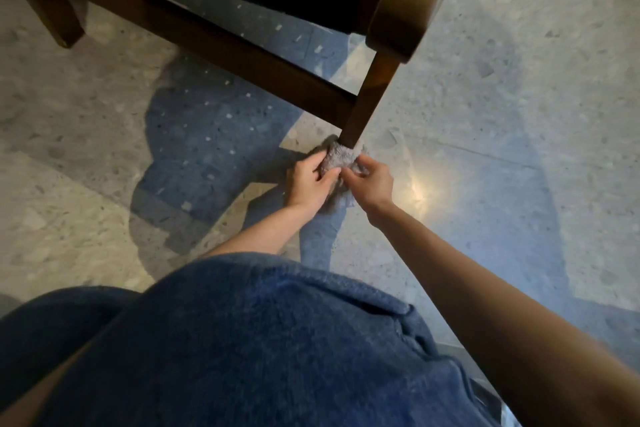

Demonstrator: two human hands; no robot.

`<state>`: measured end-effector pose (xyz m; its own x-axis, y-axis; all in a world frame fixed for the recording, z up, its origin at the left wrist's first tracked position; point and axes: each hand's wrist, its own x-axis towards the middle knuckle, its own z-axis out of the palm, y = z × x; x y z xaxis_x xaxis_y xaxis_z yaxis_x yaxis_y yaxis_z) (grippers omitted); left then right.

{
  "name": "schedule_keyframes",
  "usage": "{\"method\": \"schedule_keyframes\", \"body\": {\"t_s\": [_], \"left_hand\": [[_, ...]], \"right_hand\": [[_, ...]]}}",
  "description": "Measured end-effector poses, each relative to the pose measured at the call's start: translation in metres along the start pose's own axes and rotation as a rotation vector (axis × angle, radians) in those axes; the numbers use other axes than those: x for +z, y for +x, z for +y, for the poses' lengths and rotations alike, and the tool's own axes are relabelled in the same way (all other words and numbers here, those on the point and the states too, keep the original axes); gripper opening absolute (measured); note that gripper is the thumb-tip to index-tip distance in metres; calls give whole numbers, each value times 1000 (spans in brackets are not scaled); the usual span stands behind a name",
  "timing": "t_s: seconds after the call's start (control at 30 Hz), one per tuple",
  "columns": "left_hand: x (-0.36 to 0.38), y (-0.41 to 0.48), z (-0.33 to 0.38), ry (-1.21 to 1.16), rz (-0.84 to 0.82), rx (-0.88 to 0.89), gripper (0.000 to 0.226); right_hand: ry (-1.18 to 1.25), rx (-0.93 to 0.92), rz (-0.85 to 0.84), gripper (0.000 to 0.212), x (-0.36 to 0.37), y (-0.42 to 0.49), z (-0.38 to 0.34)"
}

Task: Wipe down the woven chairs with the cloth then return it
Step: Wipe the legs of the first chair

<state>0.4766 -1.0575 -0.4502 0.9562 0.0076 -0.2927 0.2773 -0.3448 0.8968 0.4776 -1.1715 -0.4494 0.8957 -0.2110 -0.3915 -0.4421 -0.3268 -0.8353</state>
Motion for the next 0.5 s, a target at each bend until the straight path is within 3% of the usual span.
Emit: {"method": "schedule_keyframes", "body": {"t_s": [0.2,0.3,0.4,0.5], "left_hand": [[-1,24,-3,279,-206,-145,37],[3,20,8,100,-79,-146,25],[-5,14,26,-63,17,-98,13],[-9,7,46,-176,80,-64,14]], "right_hand": [[-48,149,-164,19,1,13,1],[-16,72,-88,3,-3,5,-5],[52,-35,19,14,-8,-5,-18],[30,-155,125,18,-18,-9,-34]]}}
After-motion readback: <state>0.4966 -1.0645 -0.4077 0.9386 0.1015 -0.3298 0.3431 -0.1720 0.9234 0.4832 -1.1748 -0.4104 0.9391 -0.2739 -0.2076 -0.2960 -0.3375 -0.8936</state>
